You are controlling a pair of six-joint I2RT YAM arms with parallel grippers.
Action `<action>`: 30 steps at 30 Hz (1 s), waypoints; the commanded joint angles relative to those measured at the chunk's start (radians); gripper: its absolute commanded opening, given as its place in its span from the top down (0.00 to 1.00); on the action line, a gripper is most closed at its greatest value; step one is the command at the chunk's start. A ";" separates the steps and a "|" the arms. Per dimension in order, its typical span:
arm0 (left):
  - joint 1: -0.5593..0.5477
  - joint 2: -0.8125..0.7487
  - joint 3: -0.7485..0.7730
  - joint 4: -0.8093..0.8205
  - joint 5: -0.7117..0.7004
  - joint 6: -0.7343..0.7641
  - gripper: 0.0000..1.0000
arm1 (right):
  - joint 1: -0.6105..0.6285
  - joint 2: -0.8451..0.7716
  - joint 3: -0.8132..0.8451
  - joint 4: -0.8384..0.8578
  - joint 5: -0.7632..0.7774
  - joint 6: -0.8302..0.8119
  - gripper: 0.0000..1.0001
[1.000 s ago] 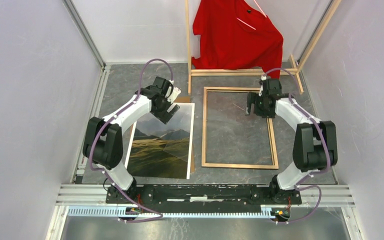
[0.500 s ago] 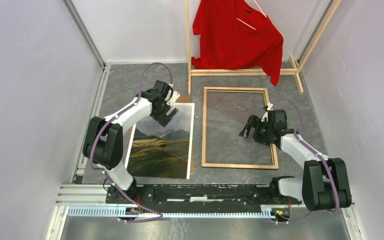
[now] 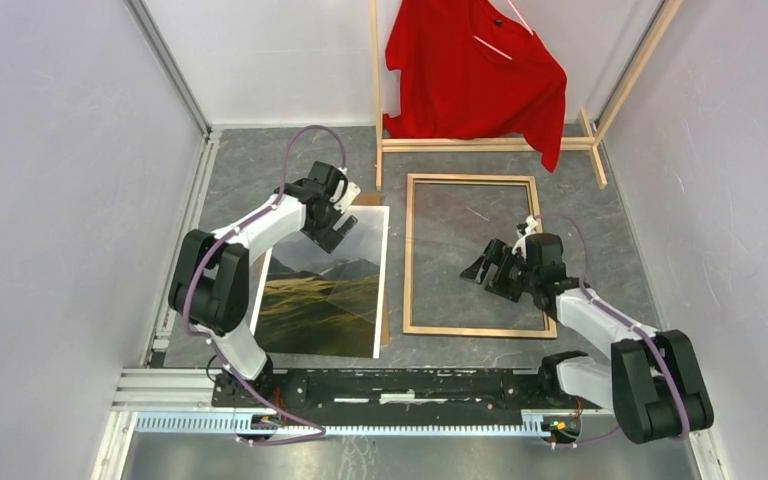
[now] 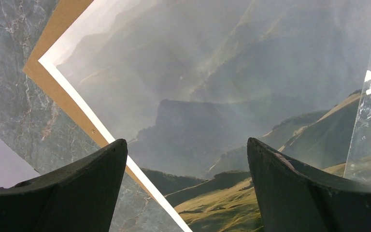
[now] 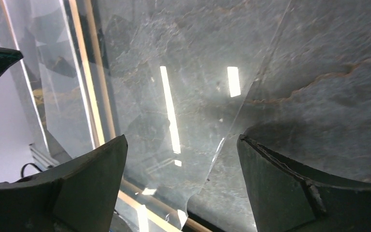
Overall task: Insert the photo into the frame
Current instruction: Place the photo frame item in the photo frame, then pick up the photo frame item from the photo frame.
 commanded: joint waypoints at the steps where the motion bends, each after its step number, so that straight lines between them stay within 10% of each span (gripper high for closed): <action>1: -0.002 0.018 -0.001 0.029 -0.020 0.018 0.00 | 0.041 -0.016 -0.109 -0.040 0.033 0.110 0.08; 30: -0.002 0.017 -0.028 0.024 0.002 0.008 0.00 | 0.137 0.114 -0.442 0.809 0.054 0.464 0.29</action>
